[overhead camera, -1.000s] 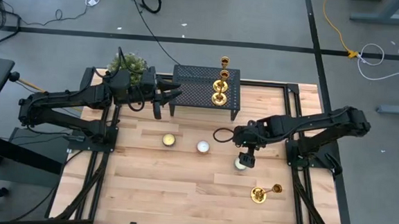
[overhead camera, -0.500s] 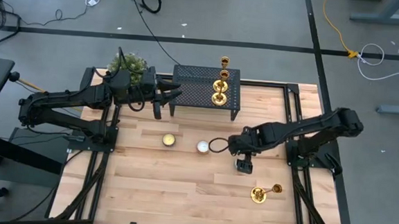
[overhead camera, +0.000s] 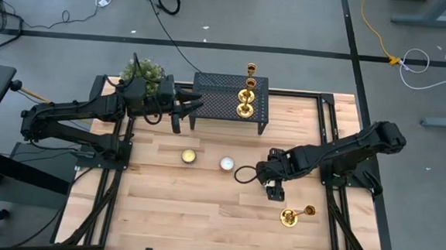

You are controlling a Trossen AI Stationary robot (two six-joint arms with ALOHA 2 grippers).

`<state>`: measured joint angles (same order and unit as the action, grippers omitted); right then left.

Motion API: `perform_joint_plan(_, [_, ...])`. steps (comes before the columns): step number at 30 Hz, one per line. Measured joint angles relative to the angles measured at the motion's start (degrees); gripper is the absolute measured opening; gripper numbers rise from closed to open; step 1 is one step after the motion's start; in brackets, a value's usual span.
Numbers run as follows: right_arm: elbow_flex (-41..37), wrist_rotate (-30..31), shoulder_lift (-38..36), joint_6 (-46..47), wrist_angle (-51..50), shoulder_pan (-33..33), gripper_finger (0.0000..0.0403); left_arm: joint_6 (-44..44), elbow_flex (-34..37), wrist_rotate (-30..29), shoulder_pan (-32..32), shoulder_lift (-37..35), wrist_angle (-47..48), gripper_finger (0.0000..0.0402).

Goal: Pick & Place candle stick holders
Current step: Move the patterned blue scented candle to the middle left of the table

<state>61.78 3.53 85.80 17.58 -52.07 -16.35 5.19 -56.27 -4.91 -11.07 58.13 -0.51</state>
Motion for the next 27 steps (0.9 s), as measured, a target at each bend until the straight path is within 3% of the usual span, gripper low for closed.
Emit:
perform_joint_plan(18, [-16.22,0.02,-0.02,-0.03,19.23,-0.52,0.0361,0.02,0.00,0.00,0.00,0.00,0.02,0.0128])
perform_joint_plan(27, [-19.87,0.07,-0.02,-0.52,21.02,-0.51,0.0361,0.00,0.00,0.00,0.00,0.00,0.09,0.0128])
